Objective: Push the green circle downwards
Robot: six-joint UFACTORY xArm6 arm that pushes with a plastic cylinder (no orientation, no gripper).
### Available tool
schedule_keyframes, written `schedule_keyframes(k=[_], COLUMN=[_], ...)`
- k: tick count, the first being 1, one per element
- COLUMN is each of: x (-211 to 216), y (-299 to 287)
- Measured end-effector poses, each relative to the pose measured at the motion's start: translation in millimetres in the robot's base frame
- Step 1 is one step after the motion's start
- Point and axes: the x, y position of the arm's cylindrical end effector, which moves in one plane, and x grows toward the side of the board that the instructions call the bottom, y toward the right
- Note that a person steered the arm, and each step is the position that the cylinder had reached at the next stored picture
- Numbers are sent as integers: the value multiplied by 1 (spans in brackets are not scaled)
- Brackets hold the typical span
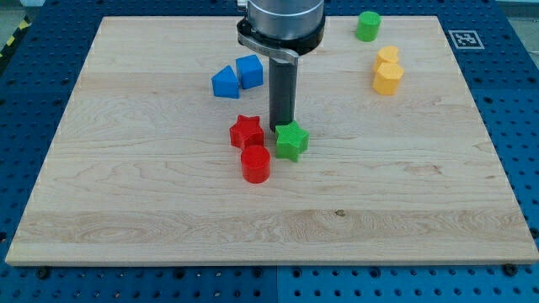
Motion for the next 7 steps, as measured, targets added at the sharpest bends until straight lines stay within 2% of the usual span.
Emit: schedule_keyframes(k=[1, 2, 3, 5, 6, 7], x=[0, -50, -89, -249, -256, -256], y=[5, 32, 35, 40, 57, 126])
